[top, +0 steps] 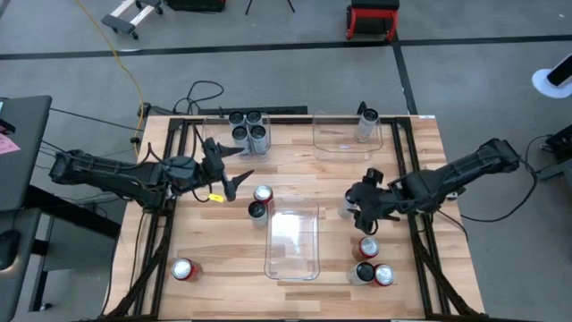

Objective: Sort soda cans
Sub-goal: Put the white-yellow soda can into the top right transparent bin

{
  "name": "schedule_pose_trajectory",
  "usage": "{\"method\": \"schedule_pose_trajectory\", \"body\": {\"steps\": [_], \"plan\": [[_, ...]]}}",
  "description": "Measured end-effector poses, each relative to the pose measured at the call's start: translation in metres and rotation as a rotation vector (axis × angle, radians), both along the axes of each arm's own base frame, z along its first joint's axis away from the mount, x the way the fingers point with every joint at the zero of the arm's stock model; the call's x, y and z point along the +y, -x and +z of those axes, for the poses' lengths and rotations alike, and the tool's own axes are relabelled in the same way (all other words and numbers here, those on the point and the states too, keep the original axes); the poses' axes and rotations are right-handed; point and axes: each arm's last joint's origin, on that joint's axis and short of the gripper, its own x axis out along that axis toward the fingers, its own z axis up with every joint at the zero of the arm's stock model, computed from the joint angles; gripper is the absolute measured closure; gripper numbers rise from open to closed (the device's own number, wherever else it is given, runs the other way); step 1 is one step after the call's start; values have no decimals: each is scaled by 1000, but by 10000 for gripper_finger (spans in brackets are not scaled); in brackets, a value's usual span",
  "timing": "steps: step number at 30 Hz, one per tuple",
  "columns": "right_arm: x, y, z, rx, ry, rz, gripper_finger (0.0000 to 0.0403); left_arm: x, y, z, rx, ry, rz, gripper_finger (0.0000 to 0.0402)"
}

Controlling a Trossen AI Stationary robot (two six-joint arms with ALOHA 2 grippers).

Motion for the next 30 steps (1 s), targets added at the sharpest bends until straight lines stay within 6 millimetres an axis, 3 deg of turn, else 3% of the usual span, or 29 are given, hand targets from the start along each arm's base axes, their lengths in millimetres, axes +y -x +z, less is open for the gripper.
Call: {"method": "schedule_pose_trajectory", "body": {"steps": [18, 30], "plan": [[4, 0, 4, -16, -51, -7, 61, 0, 0, 0, 4, -9, -1, 66], [-1, -3, 18, -33, -53, -19, 61, -1, 0, -2, 17, 2, -30, 66]]}}
